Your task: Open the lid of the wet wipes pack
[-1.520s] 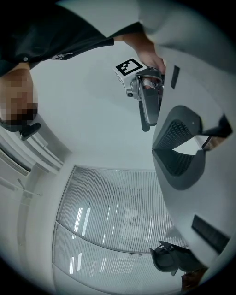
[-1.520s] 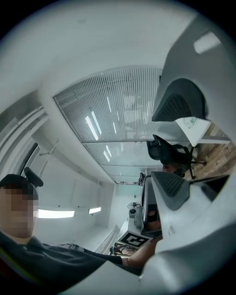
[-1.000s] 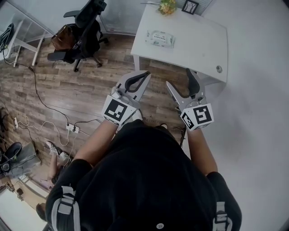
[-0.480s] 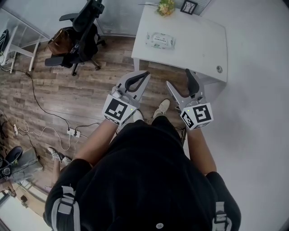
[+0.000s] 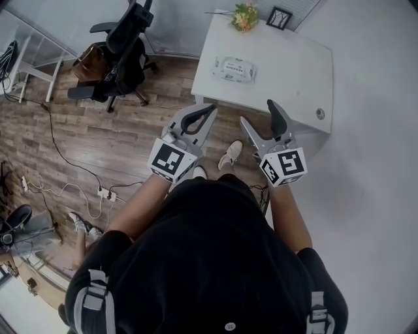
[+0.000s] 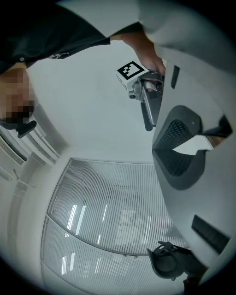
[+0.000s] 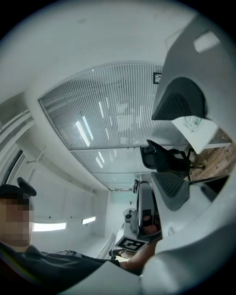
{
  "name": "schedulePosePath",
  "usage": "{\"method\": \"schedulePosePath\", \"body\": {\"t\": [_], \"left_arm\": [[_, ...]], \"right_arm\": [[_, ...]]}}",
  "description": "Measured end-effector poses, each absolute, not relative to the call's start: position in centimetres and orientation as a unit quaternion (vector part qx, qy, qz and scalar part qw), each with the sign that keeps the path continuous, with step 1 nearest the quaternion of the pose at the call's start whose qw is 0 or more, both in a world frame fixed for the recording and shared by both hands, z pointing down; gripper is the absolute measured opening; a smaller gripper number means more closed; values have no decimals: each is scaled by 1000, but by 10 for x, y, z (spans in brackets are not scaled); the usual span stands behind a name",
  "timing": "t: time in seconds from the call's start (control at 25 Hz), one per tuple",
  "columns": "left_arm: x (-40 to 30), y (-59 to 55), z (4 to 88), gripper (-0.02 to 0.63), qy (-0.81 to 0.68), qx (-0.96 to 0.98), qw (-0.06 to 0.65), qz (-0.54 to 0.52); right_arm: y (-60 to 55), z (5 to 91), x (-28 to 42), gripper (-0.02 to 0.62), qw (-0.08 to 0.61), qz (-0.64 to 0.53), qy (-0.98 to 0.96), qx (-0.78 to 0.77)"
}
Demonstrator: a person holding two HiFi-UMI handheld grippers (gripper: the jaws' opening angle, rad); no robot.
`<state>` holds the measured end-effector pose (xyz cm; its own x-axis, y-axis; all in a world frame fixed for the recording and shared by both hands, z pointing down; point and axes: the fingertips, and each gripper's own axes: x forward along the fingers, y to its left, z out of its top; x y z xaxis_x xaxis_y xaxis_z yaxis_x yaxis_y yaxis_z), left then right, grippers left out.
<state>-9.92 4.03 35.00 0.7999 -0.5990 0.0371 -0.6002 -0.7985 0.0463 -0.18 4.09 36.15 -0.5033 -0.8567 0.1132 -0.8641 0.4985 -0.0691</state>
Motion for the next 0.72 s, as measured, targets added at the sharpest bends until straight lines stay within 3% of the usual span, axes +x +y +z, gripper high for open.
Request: {"method": "schedulePosePath", "body": {"t": [0.72], "left_arm": [[-31,-112,388,6,-376,923,64,45]], "right_arm": [[-128,411,82,350,65,91,-882,457]]}}
